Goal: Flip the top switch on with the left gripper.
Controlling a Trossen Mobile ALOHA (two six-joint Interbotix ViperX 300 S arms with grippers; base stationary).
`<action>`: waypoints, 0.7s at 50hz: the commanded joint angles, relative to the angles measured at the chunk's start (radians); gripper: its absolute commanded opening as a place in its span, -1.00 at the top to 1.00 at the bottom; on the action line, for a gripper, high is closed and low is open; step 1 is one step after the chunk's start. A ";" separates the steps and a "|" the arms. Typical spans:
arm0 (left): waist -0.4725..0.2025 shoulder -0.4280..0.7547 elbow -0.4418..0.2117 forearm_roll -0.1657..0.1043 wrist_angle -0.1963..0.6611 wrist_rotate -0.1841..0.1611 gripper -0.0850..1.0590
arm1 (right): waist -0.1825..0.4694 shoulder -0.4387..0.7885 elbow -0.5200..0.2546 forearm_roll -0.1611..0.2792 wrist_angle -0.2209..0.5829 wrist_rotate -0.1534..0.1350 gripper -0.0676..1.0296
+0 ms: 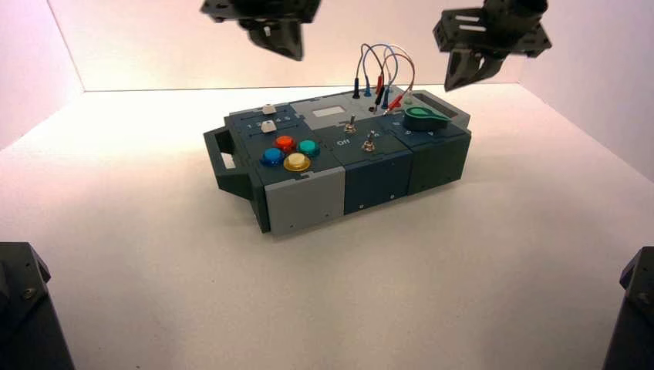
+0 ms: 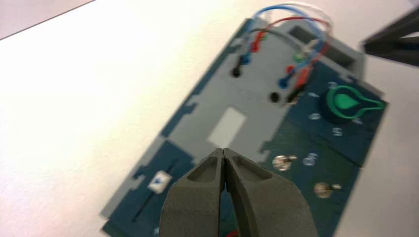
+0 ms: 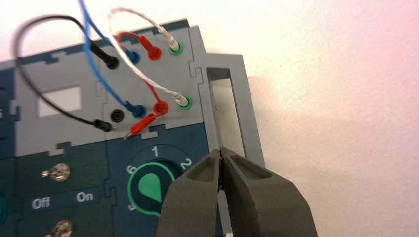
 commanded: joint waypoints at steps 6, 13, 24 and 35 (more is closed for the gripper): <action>0.064 -0.081 0.023 0.005 -0.015 0.018 0.91 | -0.011 -0.098 0.011 -0.006 -0.014 -0.002 0.92; 0.126 -0.130 0.058 0.005 -0.026 0.025 0.91 | -0.040 -0.127 0.017 -0.009 -0.014 -0.002 0.92; 0.225 -0.227 0.147 0.005 -0.095 0.034 0.91 | -0.175 -0.172 0.041 -0.025 -0.015 -0.002 0.92; 0.262 -0.255 0.241 0.005 -0.255 0.041 0.91 | -0.270 -0.210 0.106 -0.025 -0.101 0.002 0.92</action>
